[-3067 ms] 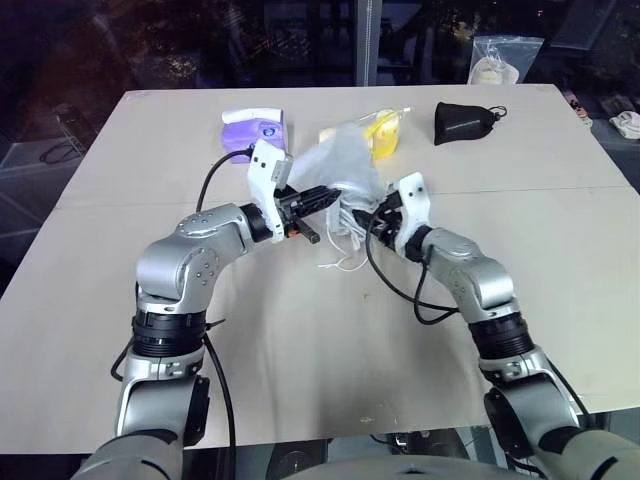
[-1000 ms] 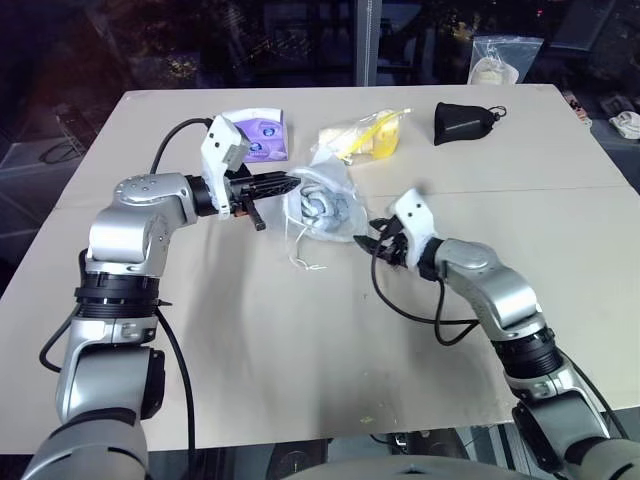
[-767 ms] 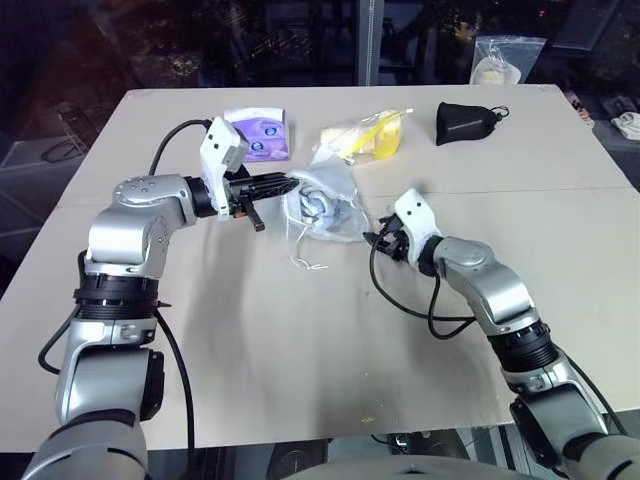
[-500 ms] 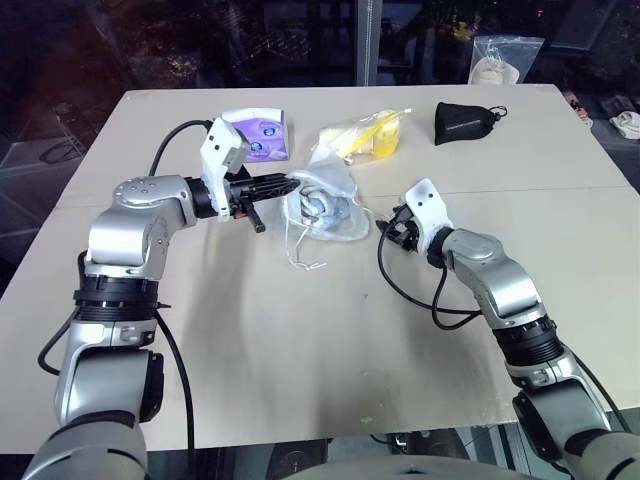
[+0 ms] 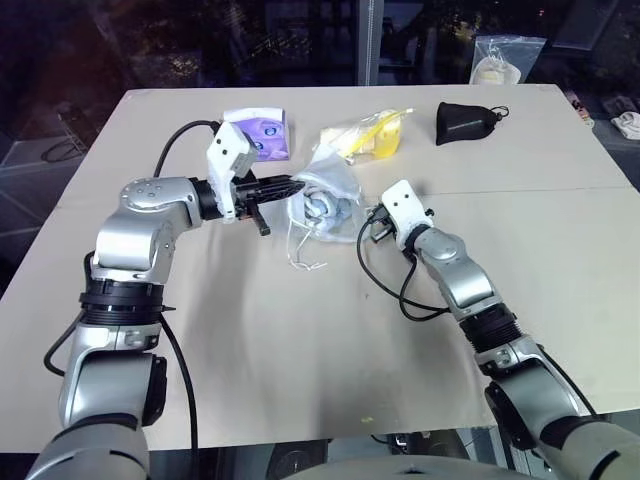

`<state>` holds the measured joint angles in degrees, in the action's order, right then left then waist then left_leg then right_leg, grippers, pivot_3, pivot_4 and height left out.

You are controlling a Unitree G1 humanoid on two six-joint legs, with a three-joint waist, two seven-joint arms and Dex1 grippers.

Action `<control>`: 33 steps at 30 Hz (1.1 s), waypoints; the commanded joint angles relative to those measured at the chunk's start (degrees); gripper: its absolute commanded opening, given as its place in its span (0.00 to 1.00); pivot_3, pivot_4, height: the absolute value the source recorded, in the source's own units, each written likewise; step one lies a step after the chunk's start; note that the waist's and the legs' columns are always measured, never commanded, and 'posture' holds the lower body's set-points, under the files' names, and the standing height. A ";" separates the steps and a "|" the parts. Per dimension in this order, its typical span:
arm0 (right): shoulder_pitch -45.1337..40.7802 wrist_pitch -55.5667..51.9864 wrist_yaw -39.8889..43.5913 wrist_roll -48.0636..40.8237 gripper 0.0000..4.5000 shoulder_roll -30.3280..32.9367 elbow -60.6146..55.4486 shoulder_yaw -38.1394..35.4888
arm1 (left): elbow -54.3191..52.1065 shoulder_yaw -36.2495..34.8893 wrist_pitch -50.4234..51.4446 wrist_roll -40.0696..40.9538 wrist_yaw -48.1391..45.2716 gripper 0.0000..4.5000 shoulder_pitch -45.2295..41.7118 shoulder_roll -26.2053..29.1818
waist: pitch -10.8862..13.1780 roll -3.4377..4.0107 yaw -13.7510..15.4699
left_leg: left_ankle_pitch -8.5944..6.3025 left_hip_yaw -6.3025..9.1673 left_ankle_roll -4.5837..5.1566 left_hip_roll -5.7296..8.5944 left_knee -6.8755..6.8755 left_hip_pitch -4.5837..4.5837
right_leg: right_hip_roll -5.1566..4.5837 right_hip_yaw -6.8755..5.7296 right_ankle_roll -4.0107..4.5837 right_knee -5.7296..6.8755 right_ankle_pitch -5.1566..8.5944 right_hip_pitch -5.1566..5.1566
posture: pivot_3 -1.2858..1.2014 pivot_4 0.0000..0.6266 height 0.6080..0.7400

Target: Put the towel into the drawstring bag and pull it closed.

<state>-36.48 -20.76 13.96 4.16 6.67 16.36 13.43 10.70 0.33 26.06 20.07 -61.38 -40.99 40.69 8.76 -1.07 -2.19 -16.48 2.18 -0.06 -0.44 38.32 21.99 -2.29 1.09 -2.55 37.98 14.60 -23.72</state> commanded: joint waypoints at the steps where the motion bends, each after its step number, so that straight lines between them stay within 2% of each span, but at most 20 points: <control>1: 0.66 -1.10 0.68 -0.94 0.01 0.94 -8.59 -2.42 | 5.62 -0.49 -4.82 -1.48 -3.71 0.00 -4.54 1.77 | 0.00 0.00 -0.02 | 0.00 -0.01 0.00 0.01 0.01 -0.01 | -0.01 0.01 0.00 0.02 0.00 0.00 | 0.52 0.24 1.00; 4: 2.20 -4.68 2.14 -2.64 0.01 0.49 -14.41 -2.93 | 6.83 -2.02 -2.01 1.86 -8.27 0.00 -5.35 2.89 | 0.00 0.00 -0.35 | -0.01 0.02 0.02 -0.01 -0.02 -0.02 | 0.02 -0.02 0.00 0.03 0.00 -0.01 | 0.52 0.24 1.00; 6: 2.99 -6.79 2.80 -3.00 0.00 0.32 -17.65 -2.46 | 4.90 -3.71 2.61 4.77 -9.87 0.12 -3.61 4.44 | 0.00 0.00 -0.52 | -0.04 0.04 0.07 -0.02 -0.04 -0.04 | 0.07 0.02 0.00 0.03 0.00 0.00 | 0.52 0.24 1.00; 7: 3.27 -7.69 3.09 -3.36 0.00 0.07 -19.02 -2.29 | 3.51 -5.31 4.87 6.20 -9.69 0.15 -1.63 5.41 | 0.00 0.00 -0.71 | -0.07 0.07 0.12 -0.03 -0.04 -0.03 | 0.09 0.03 0.00 0.04 0.00 -0.02 | 0.52 0.24 1.00; 9: 3.61 -9.10 3.32 -3.79 0.00 -0.43 -20.68 -2.28 | 0.78 -8.18 9.10 8.99 -9.15 0.31 2.12 7.07 | 0.00 0.00 -1.62 | -0.11 0.19 0.19 -0.05 -0.05 -0.05 | 0.16 0.11 0.00 0.05 0.00 -0.04 | 0.52 0.24 1.00; 11: 3.77 -9.93 3.26 -3.68 0.00 -0.66 -21.33 -2.28 | -3.47 -10.62 12.80 12.10 -10.64 0.54 7.68 9.65 | 0.00 0.00 -1.89 | -0.12 0.33 0.21 -0.04 -0.08 -0.07 | 0.18 0.16 0.00 0.05 0.00 -0.05 | 0.52 0.24 1.00; 12: 3.78 -10.19 3.23 -3.65 0.00 -0.72 -21.50 -2.24 | -5.51 -12.03 14.06 13.20 -10.85 0.62 10.97 10.74 | 0.00 0.01 -1.78 | -0.13 0.44 0.22 -0.01 -0.08 -0.08 | 0.18 0.17 0.00 0.05 0.00 -0.04 | 0.52 0.24 1.00; 15: 3.68 -10.67 3.34 -3.83 0.00 -0.84 -21.61 -2.24 | -10.46 -14.15 14.35 13.80 -9.21 0.62 18.97 11.17 | 0.01 0.02 -1.56 | -0.14 0.56 0.24 -0.02 -0.07 -0.11 | 0.12 0.14 0.00 0.07 0.00 -0.01 | 0.52 0.24 1.00; 18: 3.49 -10.89 3.95 -3.95 0.00 -0.56 -21.55 -2.01 | -15.46 -12.57 10.93 11.56 -4.77 0.62 23.91 7.85 | 0.02 0.03 -0.72 | -0.14 0.64 0.24 0.00 -0.05 -0.10 | 0.05 0.06 0.00 0.10 0.00 0.00 | 0.52 0.24 1.00; 21: 3.35 -11.20 4.43 -4.07 0.00 -0.12 -21.68 -2.14 | -17.50 -10.36 6.98 8.07 -0.13 0.62 26.00 4.46 | 0.01 0.02 0.35 | -0.14 0.68 0.24 0.02 -0.02 -0.08 | 0.01 0.00 0.02 0.10 -0.01 0.02 | 0.52 0.24 1.00; 25: 3.33 -11.48 4.85 -4.04 0.00 0.52 -21.85 -2.62 | -14.94 -7.13 1.99 1.97 6.95 0.62 25.45 0.44 | 0.00 0.01 0.39 | -0.14 0.67 0.23 0.10 -0.02 -0.08 | -0.01 0.01 0.04 0.11 -0.03 0.02 | 0.52 0.24 1.00; 28: 3.33 -11.52 4.57 -3.99 0.00 0.69 -21.96 -2.84 | -13.14 -4.85 -2.14 -1.49 9.81 0.43 24.48 -2.07 | 0.00 0.01 0.23 | -0.13 0.67 0.23 0.15 -0.02 -0.08 | 0.01 0.00 0.05 0.11 -0.04 0.01 | 0.52 0.24 1.00; 31: 3.13 -11.32 3.93 -4.06 0.00 0.64 -22.18 -3.36 | -12.09 -4.26 -4.39 -2.91 13.65 0.07 23.43 -5.58 | 0.00 0.01 0.06 | -0.13 0.66 0.22 0.15 -0.04 -0.07 | 0.02 0.00 0.04 0.08 -0.04 0.00 | 0.52 0.24 1.00; 32: 2.97 -10.95 3.59 -3.99 0.00 0.63 -22.24 -3.66 | -12.05 -4.57 -4.86 -2.94 14.99 0.00 23.21 -6.87 | 0.00 0.01 0.05 | -0.13 0.64 0.22 0.15 -0.04 -0.07 | 0.02 0.02 0.04 0.07 -0.04 0.00 | 0.52 0.24 1.00; 33: 2.75 -10.58 3.19 -4.02 0.00 0.57 -22.36 -4.15 | -12.12 -4.99 -5.62 -3.09 16.11 0.00 23.18 -7.82 | -0.01 0.00 0.06 | -0.13 0.65 0.22 0.14 -0.04 -0.07 | 0.01 0.01 0.04 0.07 -0.04 0.00 | 0.52 0.24 1.00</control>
<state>-32.34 -32.41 17.95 0.49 7.46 -2.76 10.60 -0.44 -3.68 22.74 17.34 -47.46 -16.81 33.31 8.76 -1.07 -2.13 -16.61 2.83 0.16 -0.30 38.29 21.94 -2.27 1.09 -2.51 38.04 14.56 -23.72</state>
